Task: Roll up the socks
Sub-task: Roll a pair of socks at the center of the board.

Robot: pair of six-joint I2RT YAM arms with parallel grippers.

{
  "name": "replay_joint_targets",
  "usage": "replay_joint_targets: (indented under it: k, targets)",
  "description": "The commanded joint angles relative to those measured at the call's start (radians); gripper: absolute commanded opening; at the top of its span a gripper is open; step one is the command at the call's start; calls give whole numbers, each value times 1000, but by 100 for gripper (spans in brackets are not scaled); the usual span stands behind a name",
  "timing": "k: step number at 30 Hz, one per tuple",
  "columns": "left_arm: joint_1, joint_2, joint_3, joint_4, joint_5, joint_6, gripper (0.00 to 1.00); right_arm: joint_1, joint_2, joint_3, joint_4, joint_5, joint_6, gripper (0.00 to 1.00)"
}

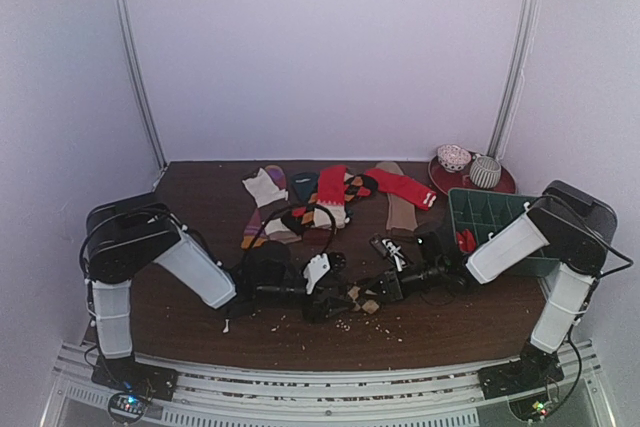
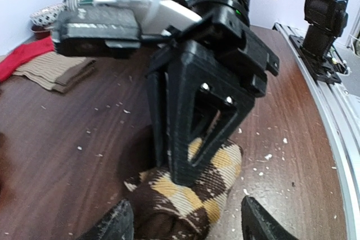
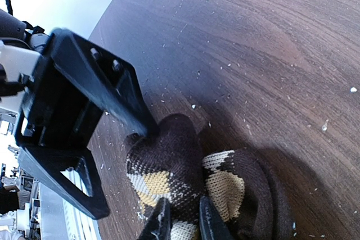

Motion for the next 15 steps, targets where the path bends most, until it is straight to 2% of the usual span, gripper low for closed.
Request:
replay_joint_targets:
  k: [1, 9, 15]
  targets:
    - [5, 45, 30, -24, 89, -40, 62, 8, 93, -59, -311, 97, -22, 16]
    - [4, 86, 47, -68, 137, -71, 48, 9, 83, -60, -315, 98, -21, 16]
    - [-10, 133, 103, -189, 134, -51, 35, 9, 78, -50, -328, 100, -26, 16]
